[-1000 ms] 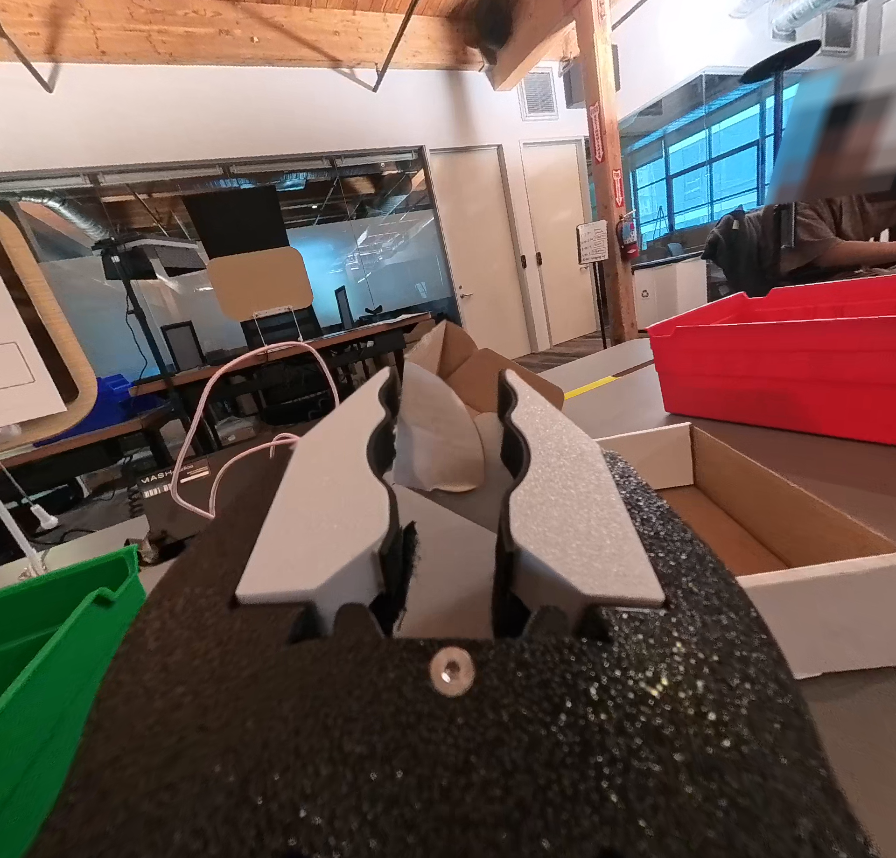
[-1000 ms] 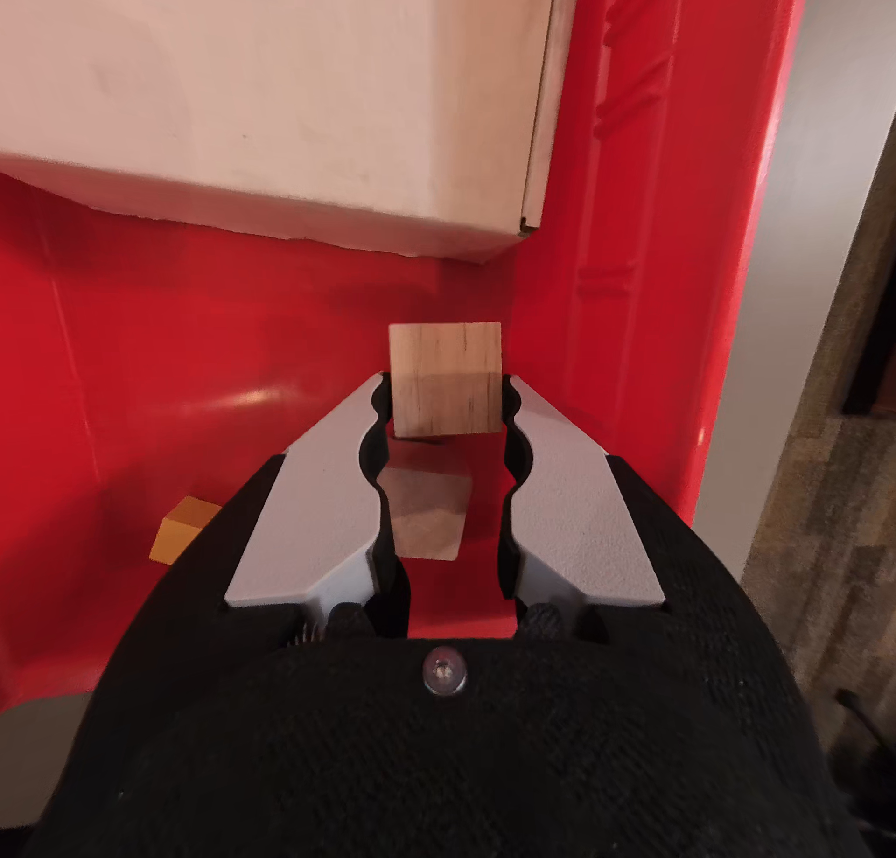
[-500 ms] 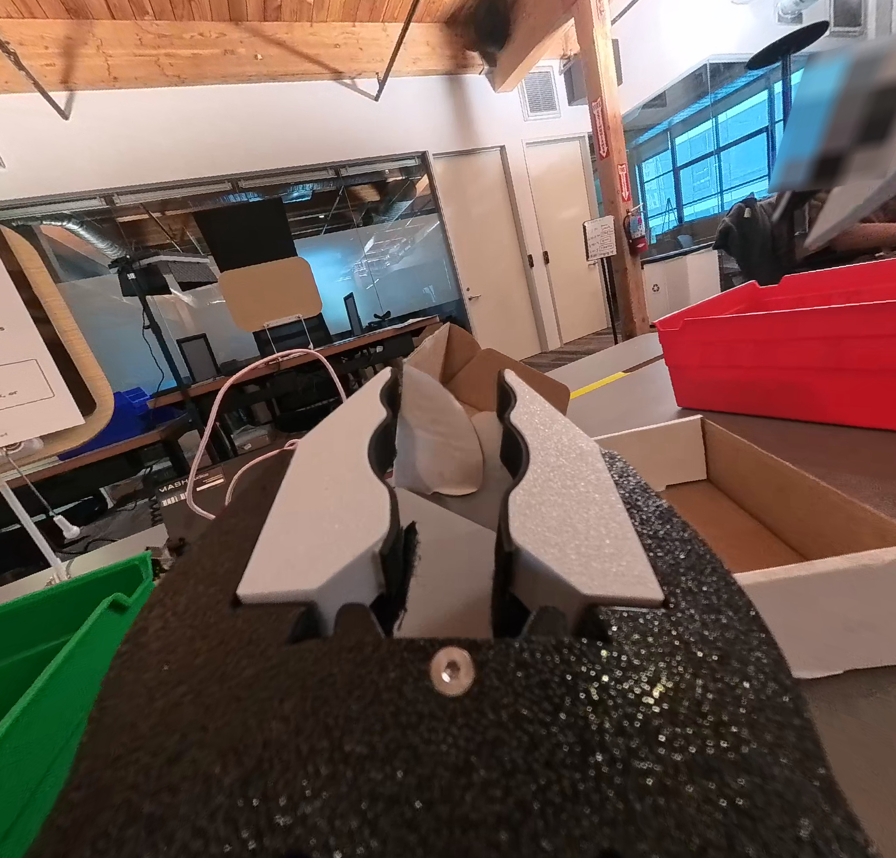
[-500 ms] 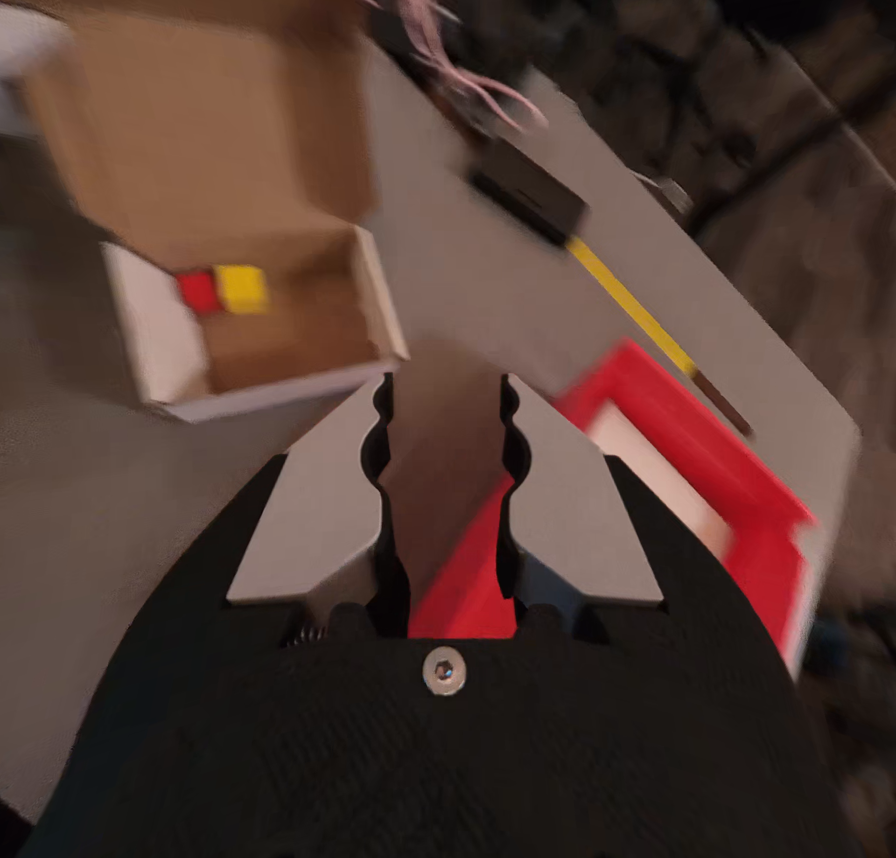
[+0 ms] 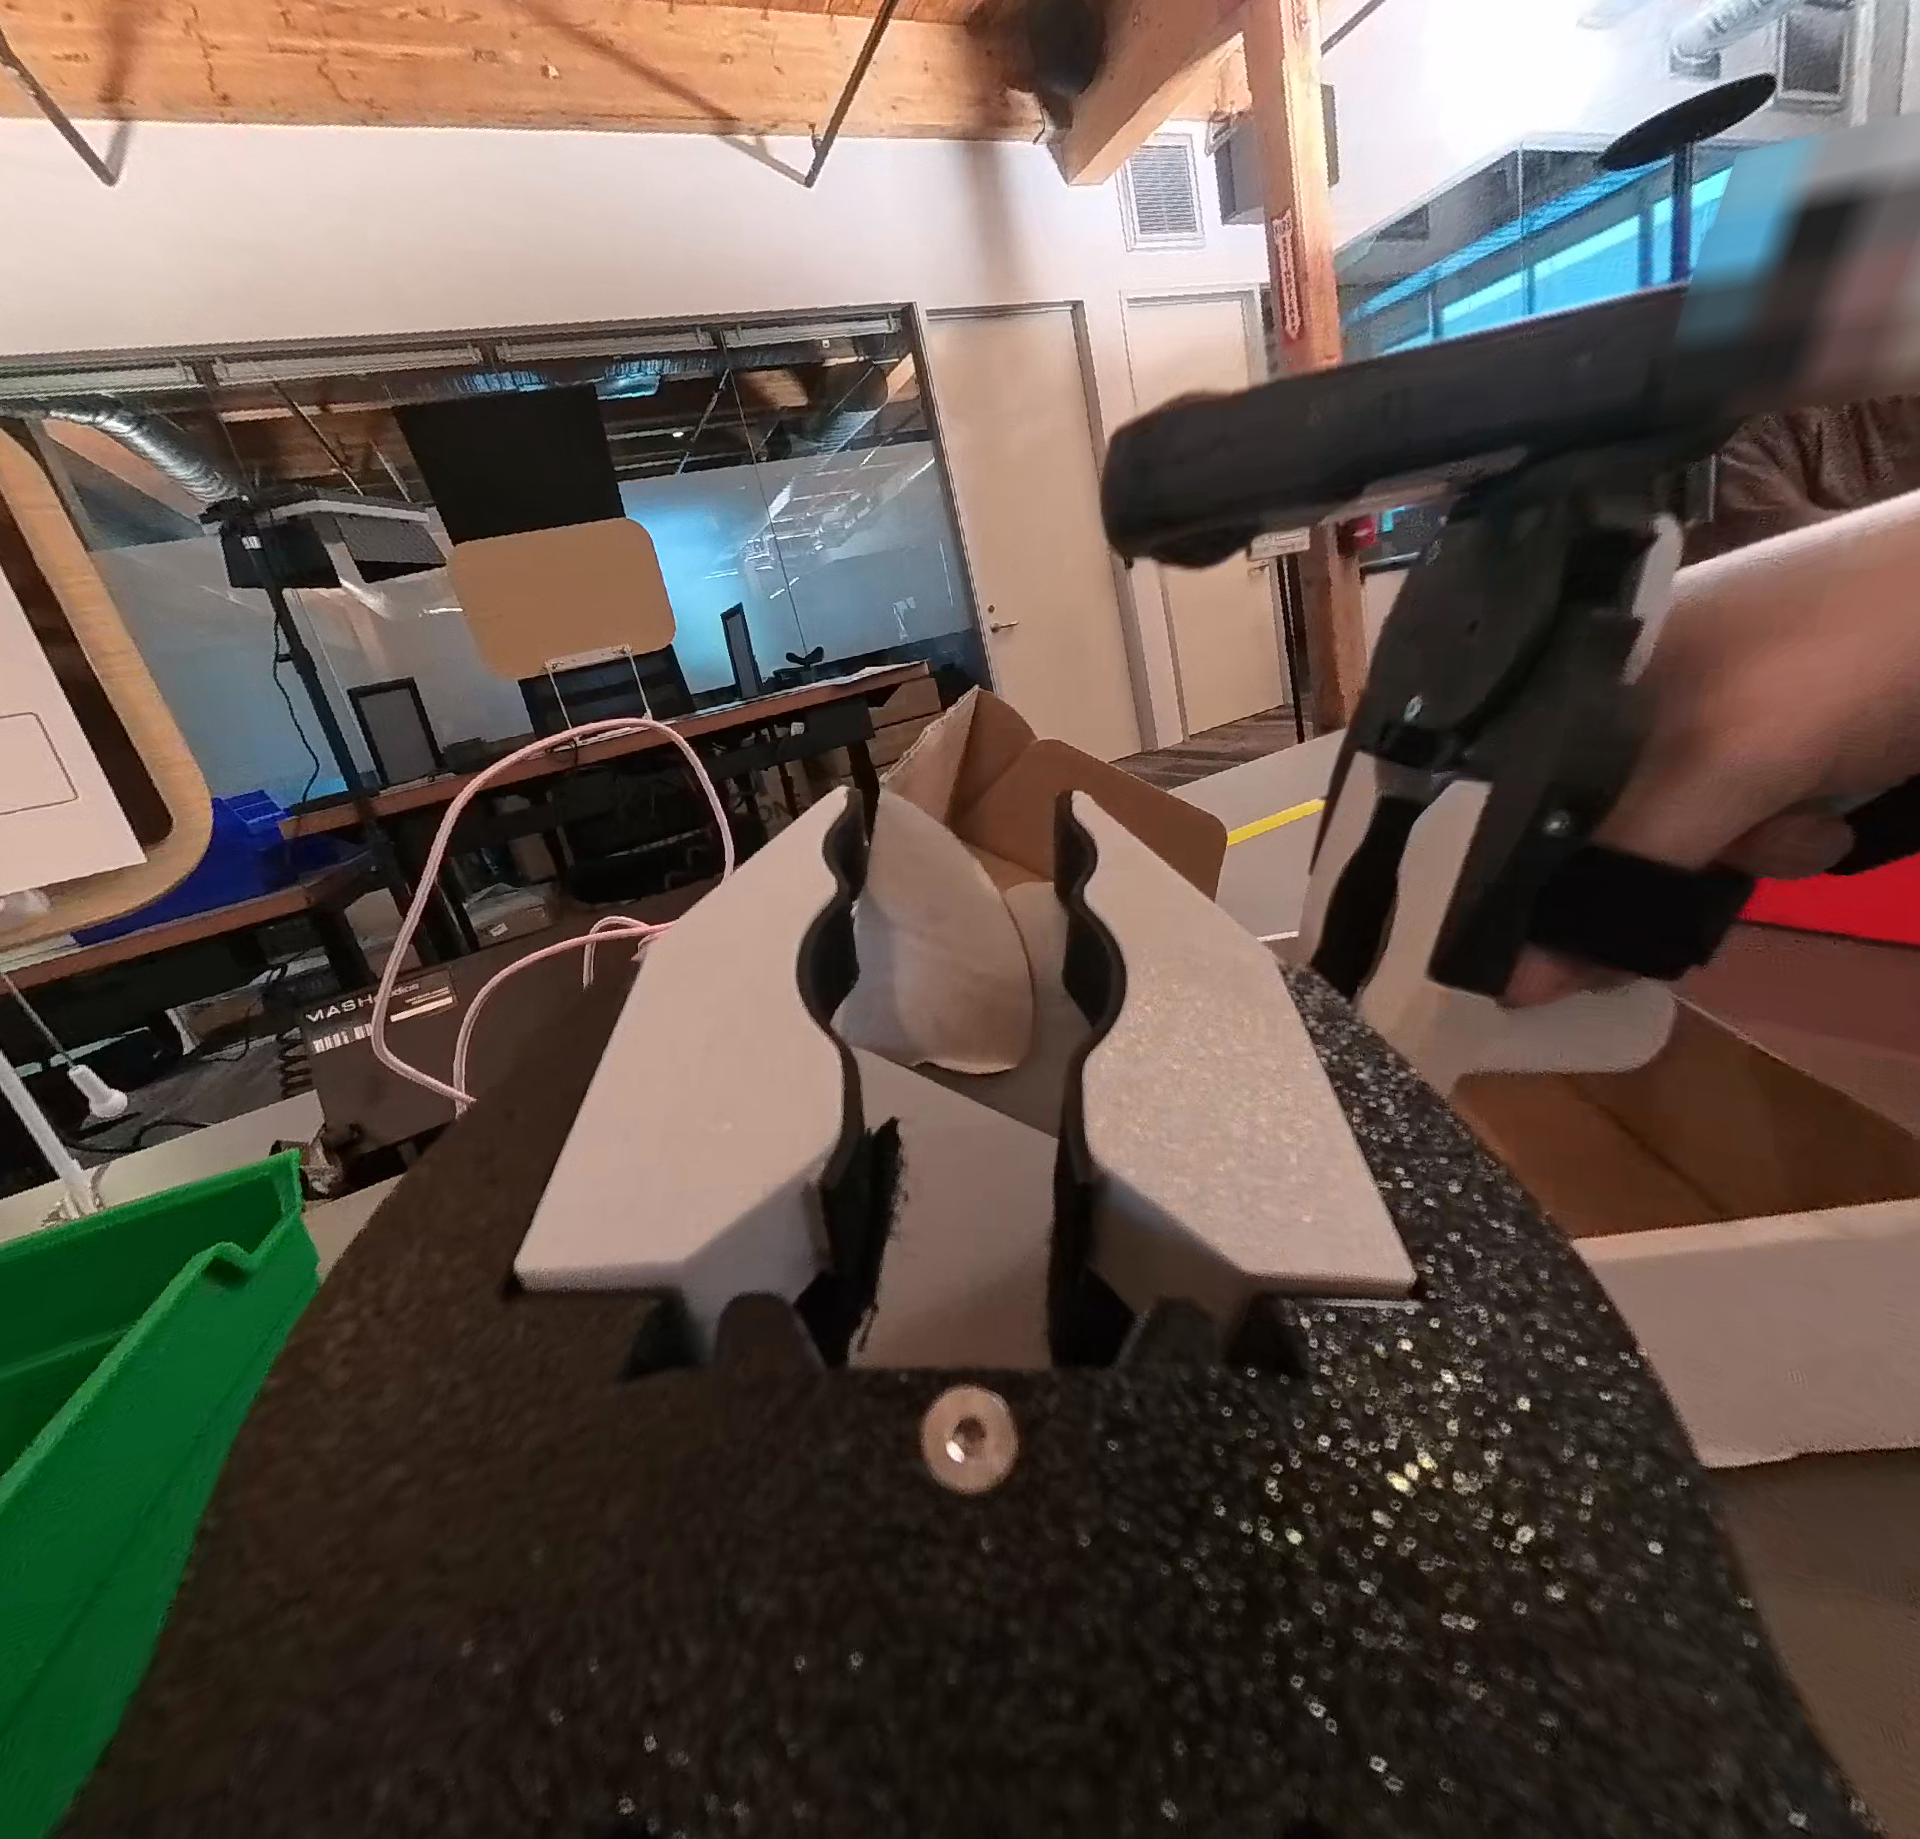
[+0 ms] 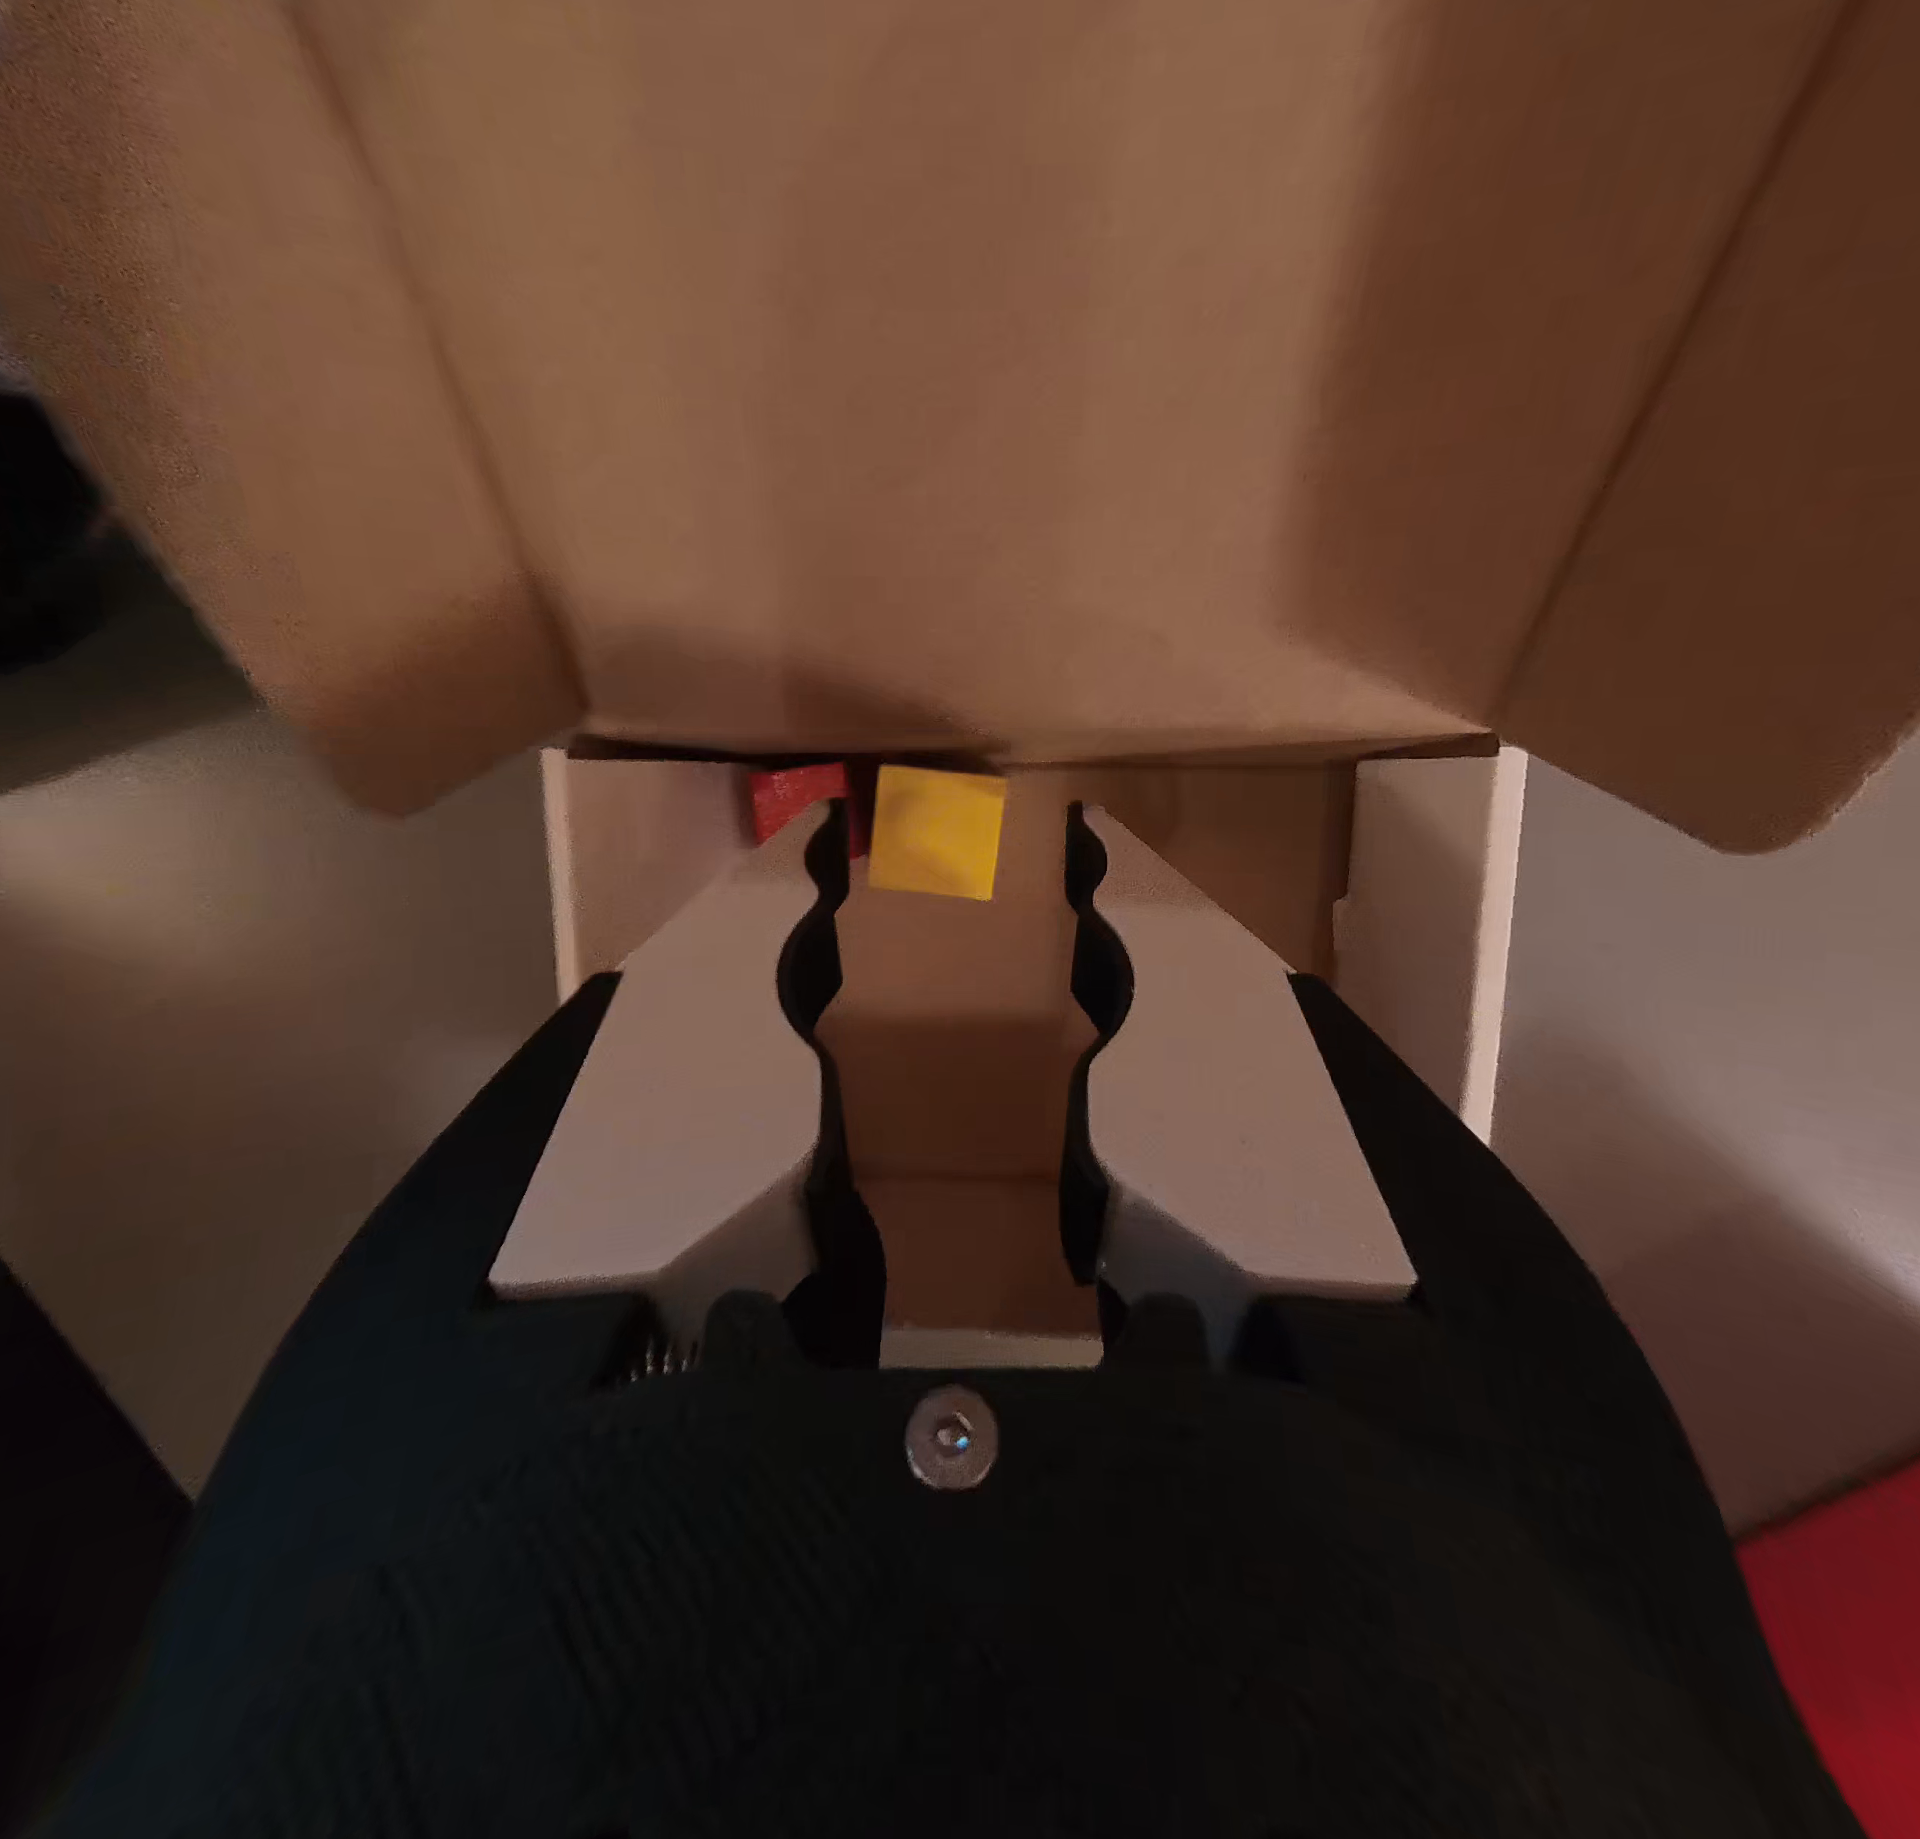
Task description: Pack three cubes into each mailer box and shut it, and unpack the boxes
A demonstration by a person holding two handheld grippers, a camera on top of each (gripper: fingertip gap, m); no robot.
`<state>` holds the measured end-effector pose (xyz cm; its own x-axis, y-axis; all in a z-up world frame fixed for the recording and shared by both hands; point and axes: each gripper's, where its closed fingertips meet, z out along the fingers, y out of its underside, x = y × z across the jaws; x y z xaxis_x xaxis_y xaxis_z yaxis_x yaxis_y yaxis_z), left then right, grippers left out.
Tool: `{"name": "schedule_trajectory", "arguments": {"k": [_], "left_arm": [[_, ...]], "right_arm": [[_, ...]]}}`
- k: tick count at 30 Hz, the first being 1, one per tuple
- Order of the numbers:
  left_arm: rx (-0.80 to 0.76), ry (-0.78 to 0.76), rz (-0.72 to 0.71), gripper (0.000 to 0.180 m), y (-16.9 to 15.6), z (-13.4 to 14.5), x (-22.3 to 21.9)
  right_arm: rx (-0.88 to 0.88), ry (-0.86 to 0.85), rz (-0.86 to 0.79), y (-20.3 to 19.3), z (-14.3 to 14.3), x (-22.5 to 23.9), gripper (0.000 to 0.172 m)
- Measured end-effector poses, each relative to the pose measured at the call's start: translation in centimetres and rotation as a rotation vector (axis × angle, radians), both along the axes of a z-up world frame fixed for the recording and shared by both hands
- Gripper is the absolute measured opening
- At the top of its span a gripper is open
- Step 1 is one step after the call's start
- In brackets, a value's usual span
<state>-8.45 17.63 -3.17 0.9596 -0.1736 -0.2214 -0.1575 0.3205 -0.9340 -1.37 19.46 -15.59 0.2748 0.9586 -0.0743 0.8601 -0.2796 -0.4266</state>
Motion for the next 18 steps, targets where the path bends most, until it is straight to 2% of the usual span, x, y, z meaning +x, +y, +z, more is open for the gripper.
{"name": "schedule_trajectory", "arguments": {"k": [7, 9, 11, 14, 18], "left_arm": [[-0.008, 0.011, 0.007, 0.035, 0.1, 0.0, -0.1], [-0.011, 0.004, 0.003, 0.035, 0.1, -0.1, -0.1], [-0.011, 0.004, 0.003, 0.035, 0.2, -0.1, -0.1], [-0.010, 0.004, 0.003, 0.035, 0.2, -0.1, -0.1], [-0.009, 0.002, 0.002, 0.034, 0.1, -0.1, -0.1]], "right_arm": [[-0.104, -0.037, -0.015, -0.1, -1.4, 0.1, 0.034], [-0.121, -0.032, -0.008, -0.3, -1.4, 0.1, 0.026], [-0.111, -0.040, -0.005, -0.2, -1.4, 0.5, 0.025], [-0.072, -0.019, -0.007, -0.2, -0.1, 1.3, 0.025], [0.037, 0.060, -0.032, 0.0, 4.0, 4.0, 0.025]]}}
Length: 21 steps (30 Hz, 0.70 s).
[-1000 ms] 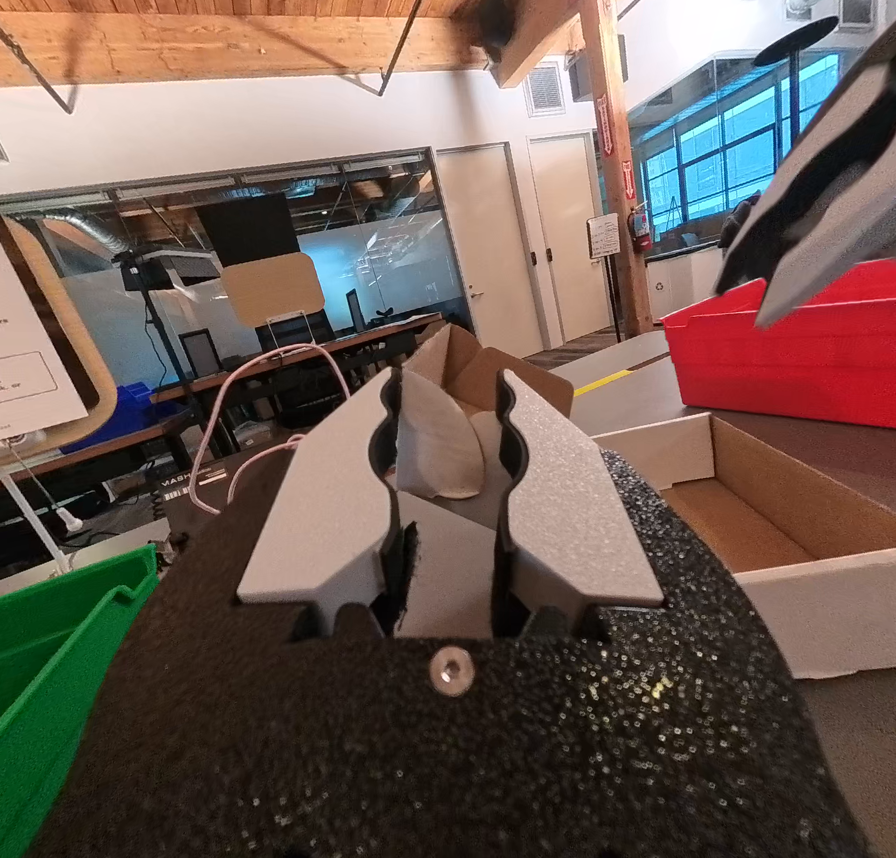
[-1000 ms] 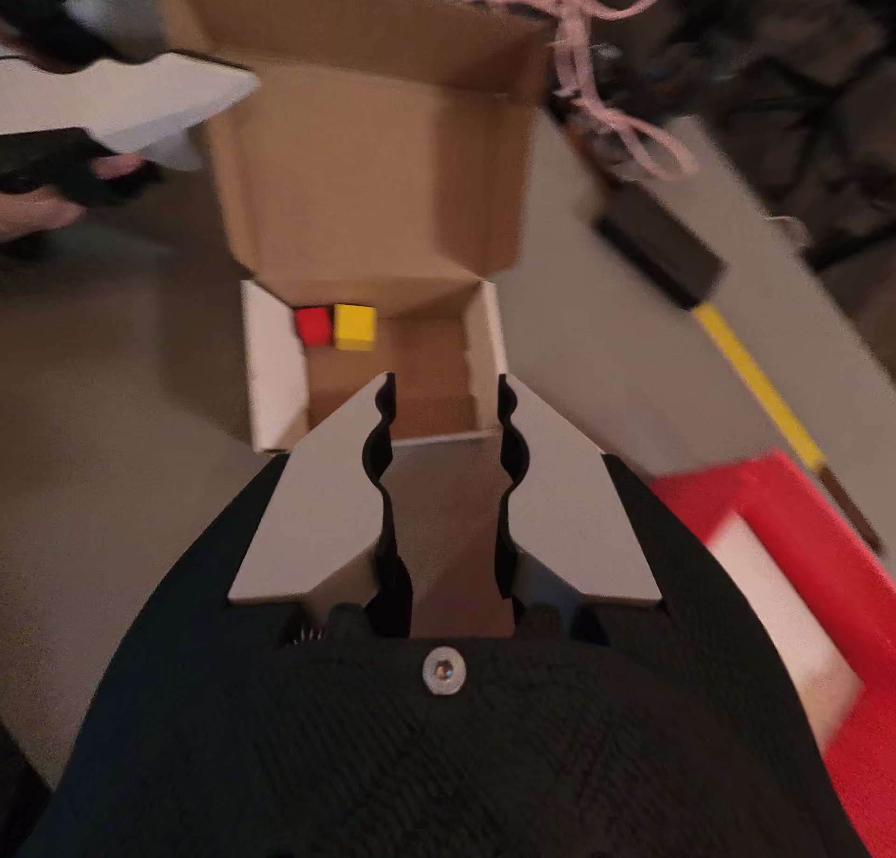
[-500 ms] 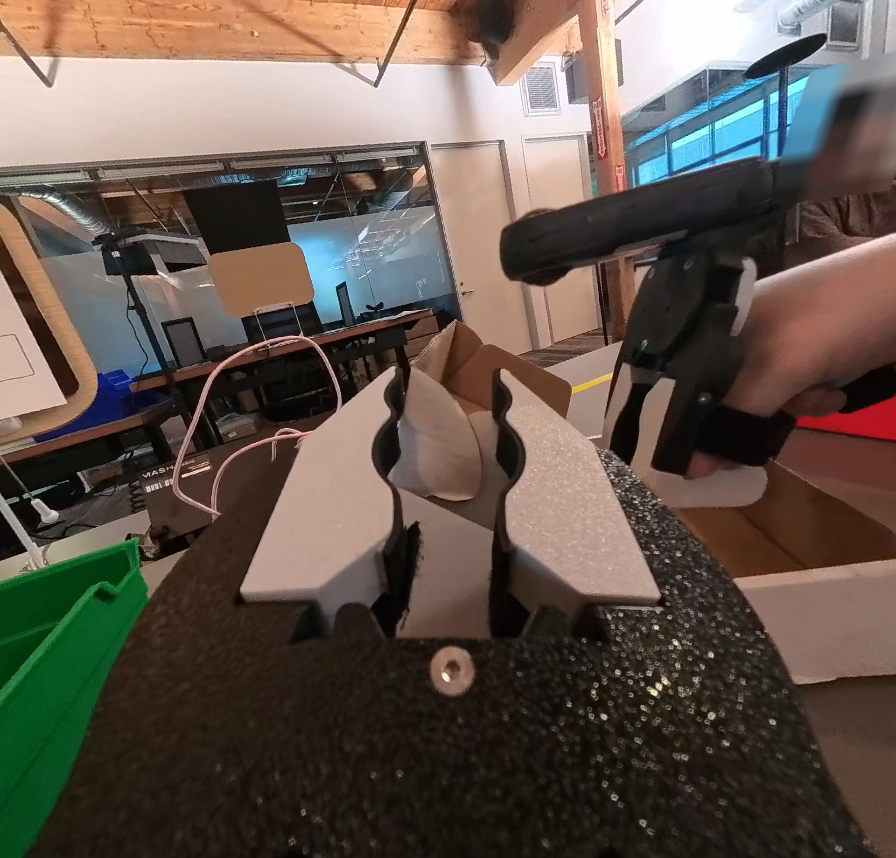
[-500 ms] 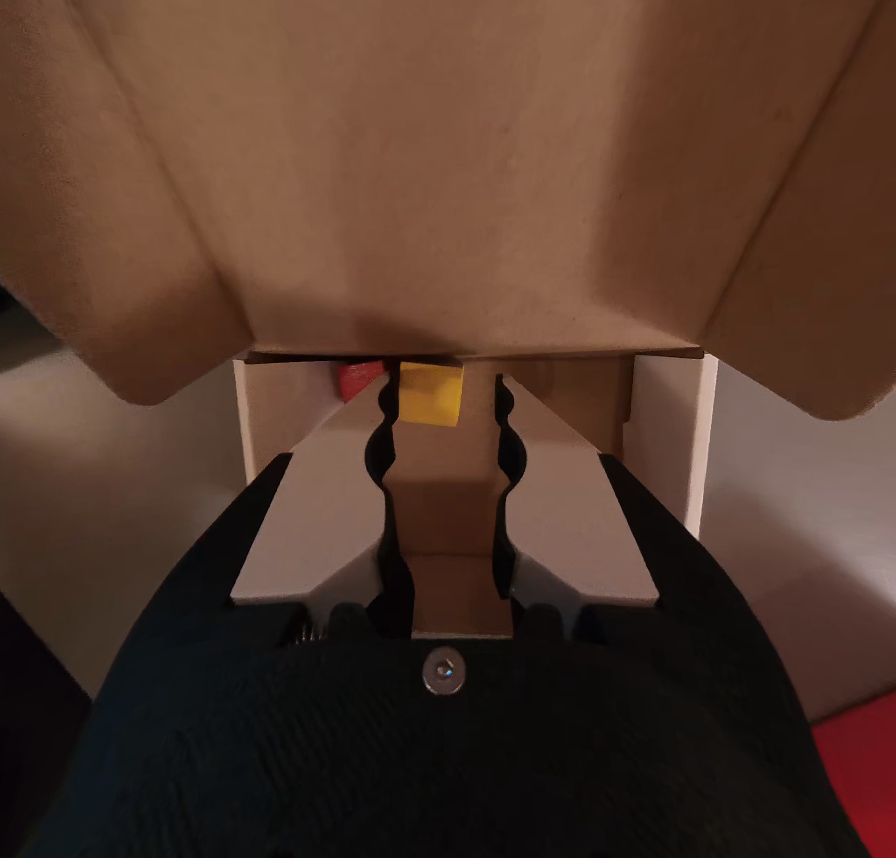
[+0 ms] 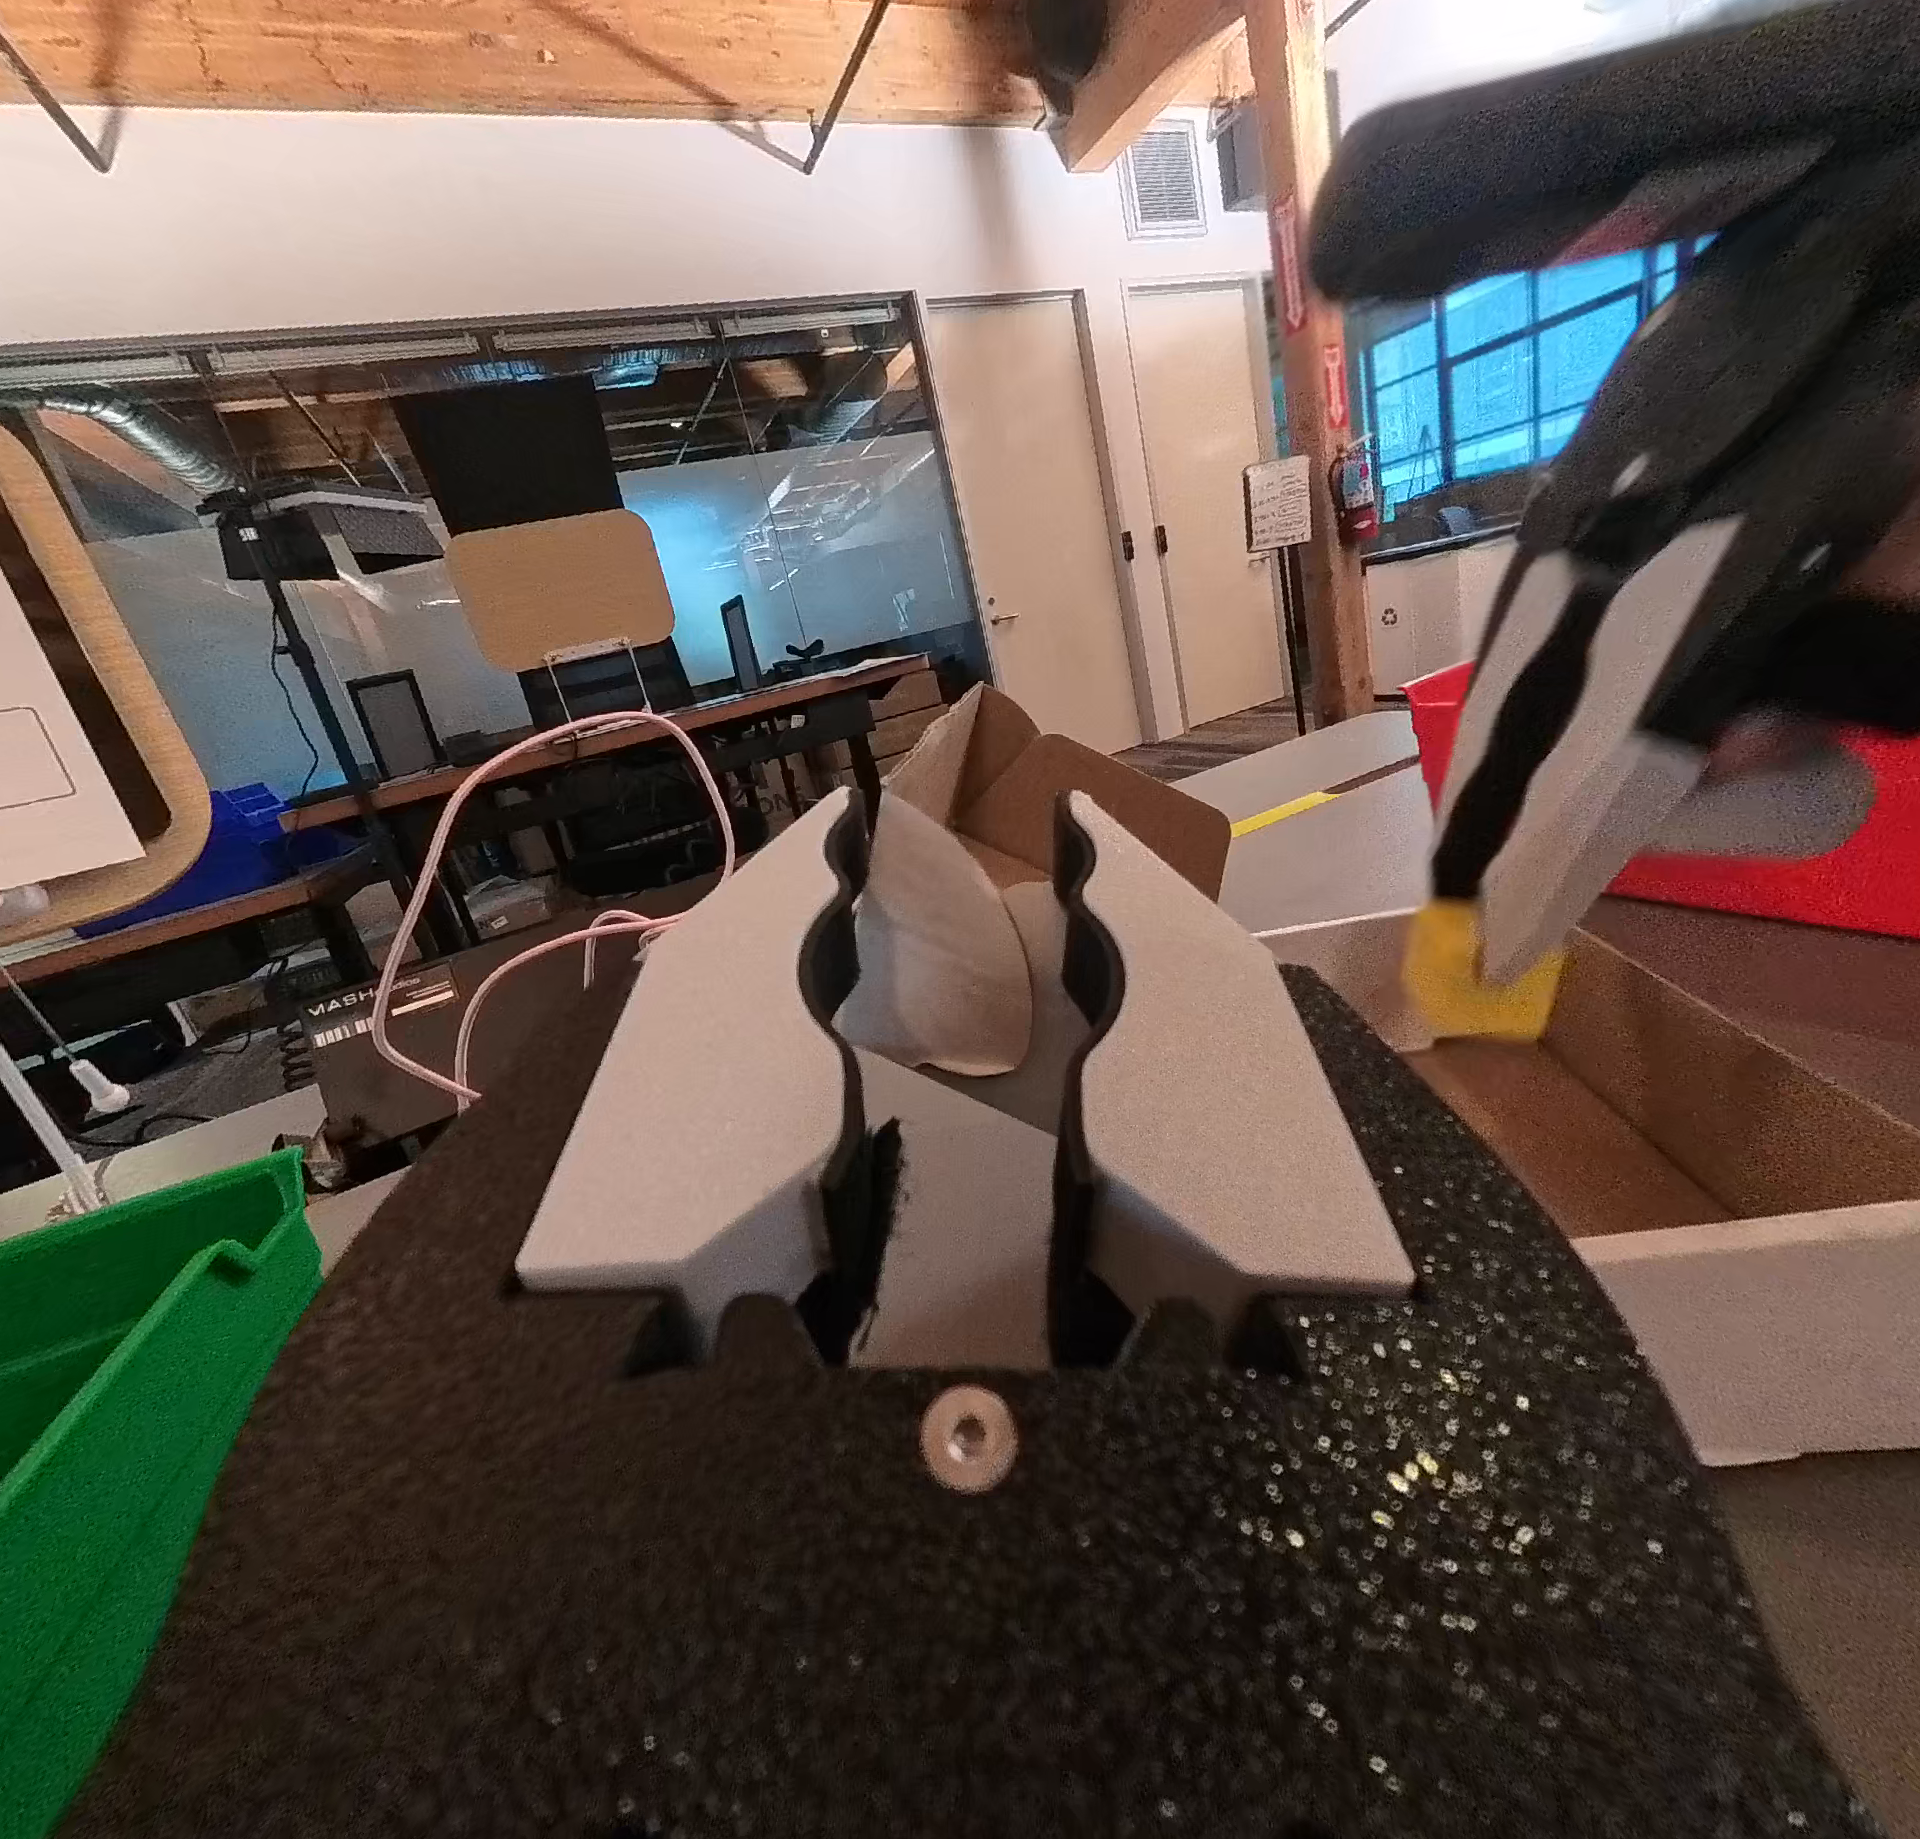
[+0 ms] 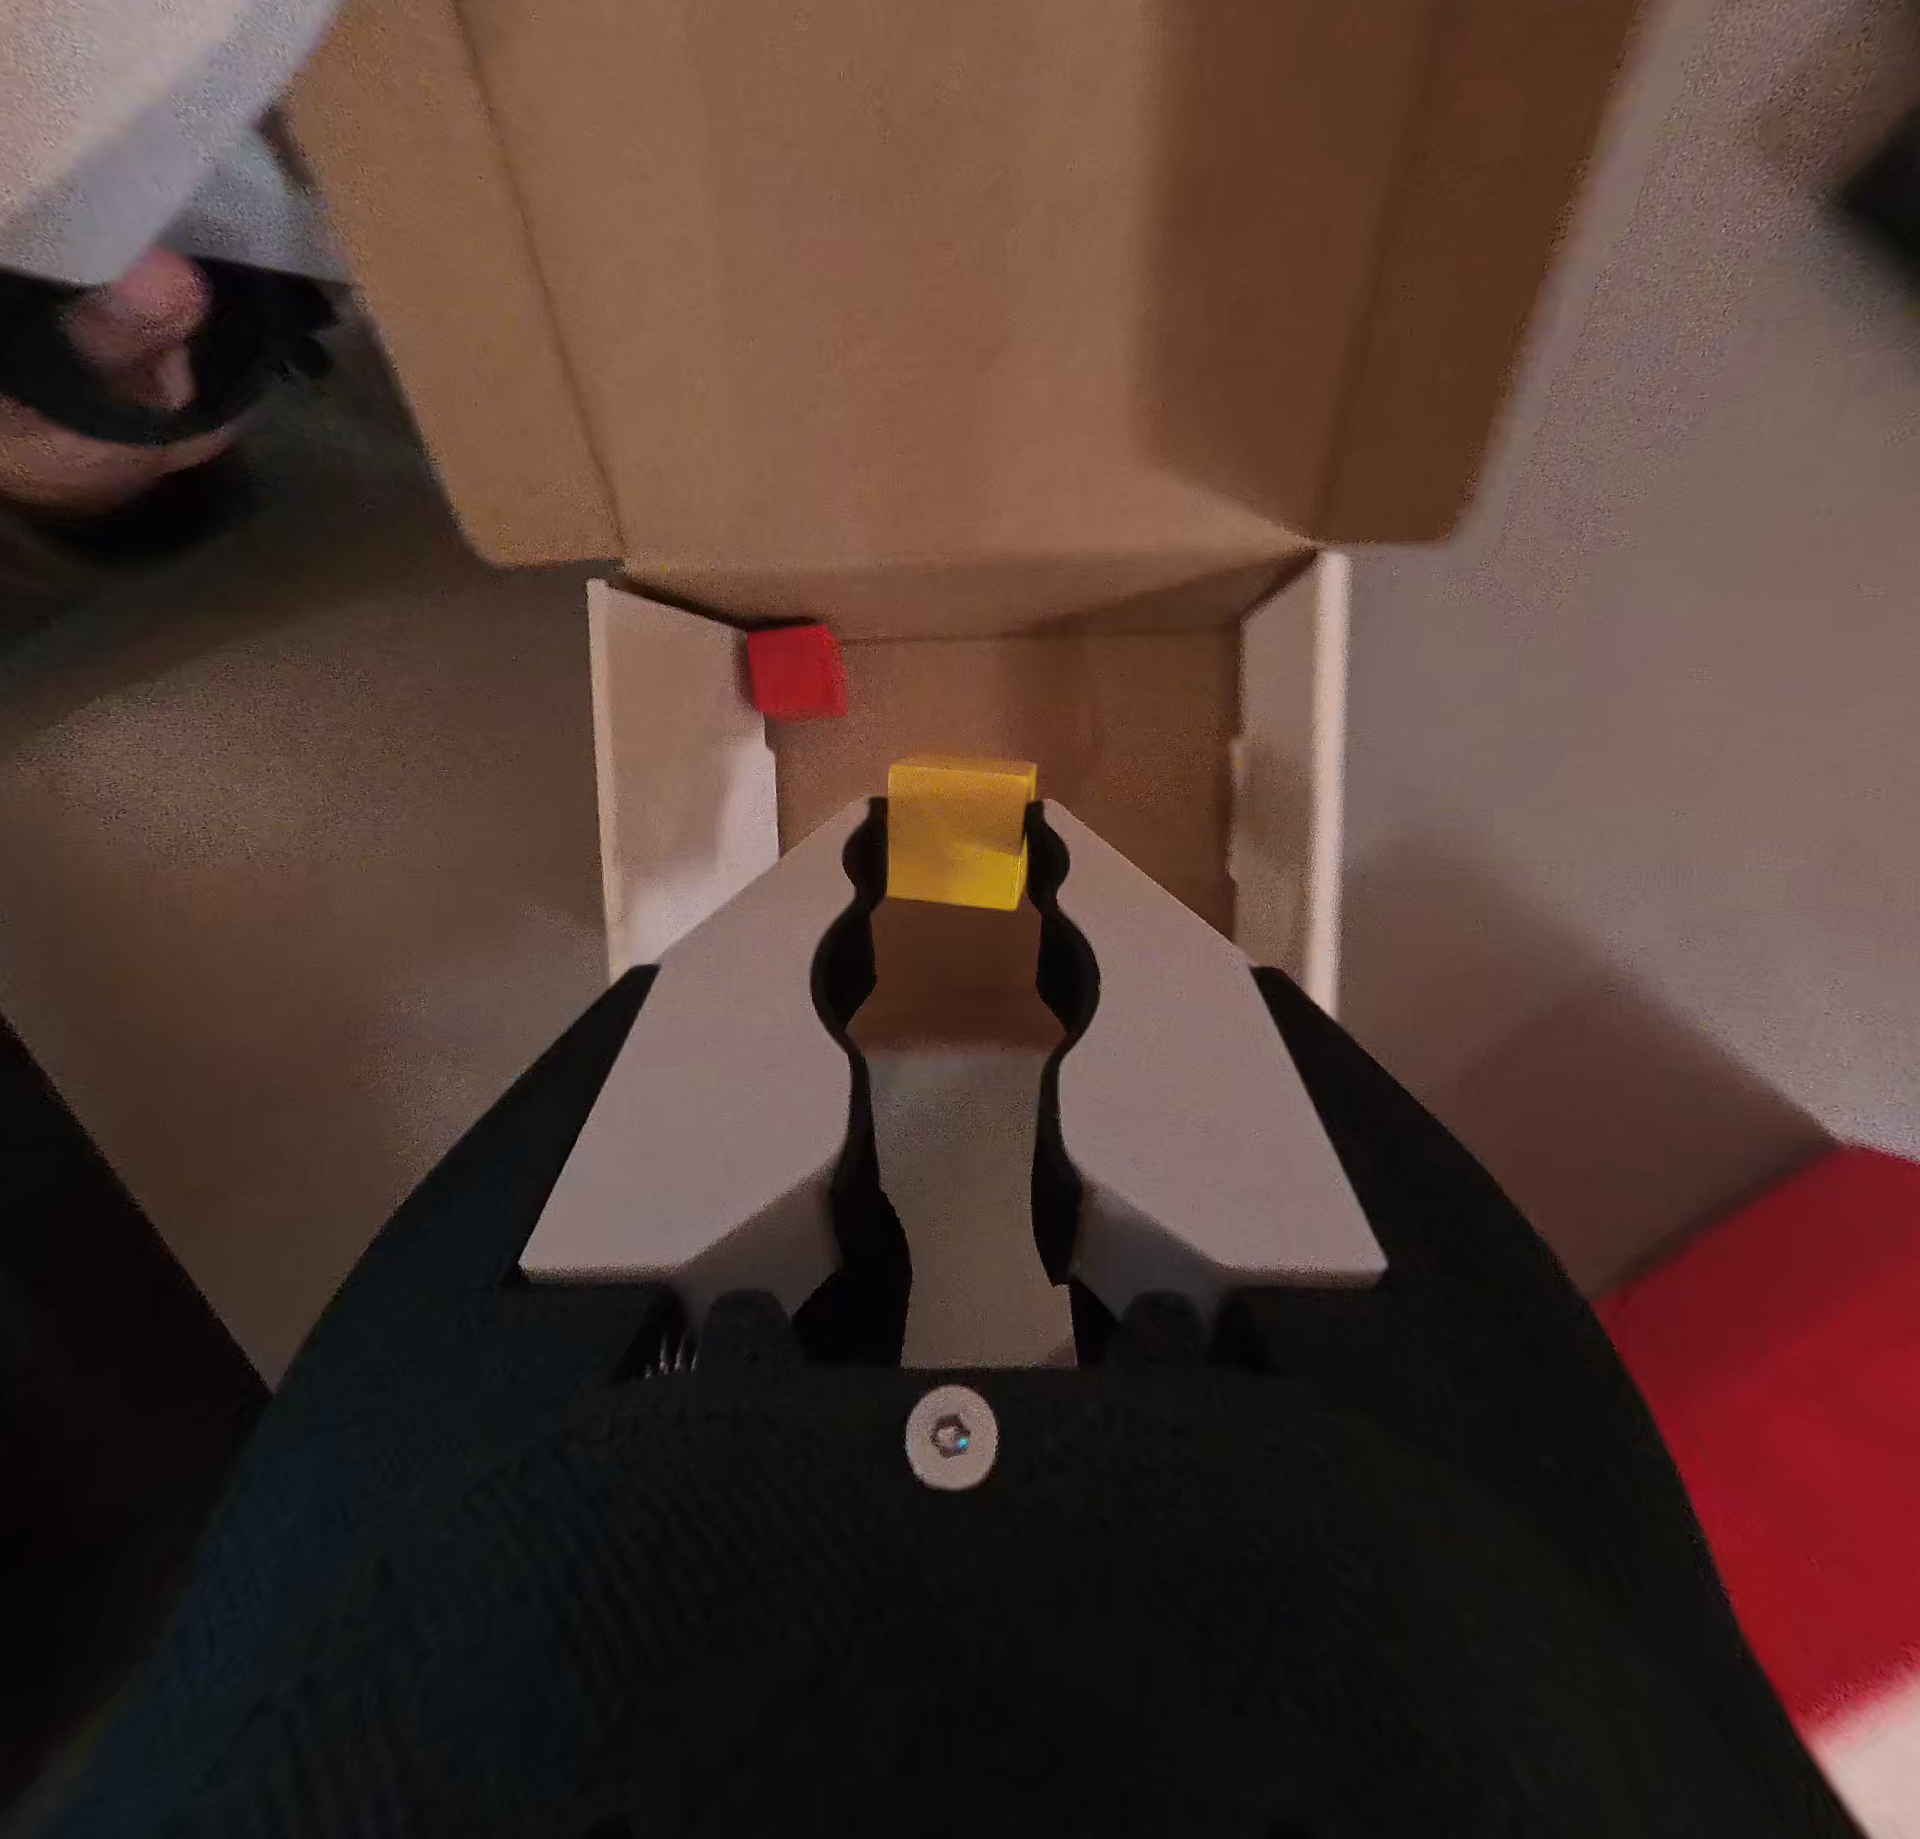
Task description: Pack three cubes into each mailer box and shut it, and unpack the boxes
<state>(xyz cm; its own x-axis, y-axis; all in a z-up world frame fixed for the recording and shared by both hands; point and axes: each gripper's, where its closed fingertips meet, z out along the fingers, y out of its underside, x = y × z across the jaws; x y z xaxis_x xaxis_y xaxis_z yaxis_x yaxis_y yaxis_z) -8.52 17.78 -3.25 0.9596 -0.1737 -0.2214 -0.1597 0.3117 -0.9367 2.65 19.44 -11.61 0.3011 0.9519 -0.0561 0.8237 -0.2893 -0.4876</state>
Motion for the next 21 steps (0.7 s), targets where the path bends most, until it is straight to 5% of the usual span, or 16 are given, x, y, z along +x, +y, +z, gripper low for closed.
{"name": "schedule_trajectory", "arguments": {"k": [6, 9, 13, 21], "left_arm": [[0.003, 0.000, 0.001, 0.034, 0.0, 0.0, 0.0], [0.002, 0.006, 0.007, 0.034, 0.0, 0.0, -0.1], [0.001, -0.004, 0.004, 0.033, 0.1, -0.1, -0.1], [0.003, -0.006, 0.001, 0.031, 0.1, -0.1, 0.1]], "right_arm": [[0.261, 0.071, -0.254, 3.4, 7.6, 11.0, 0.025], [0.323, 0.020, -0.469, 5.7, 8.7, 19.0, 0.025], [0.253, -0.051, -0.660, 6.9, 6.3, 26.7, 0.025], [0.091, -0.103, -0.718, 7.1, -0.7, 29.4, 0.025]]}}
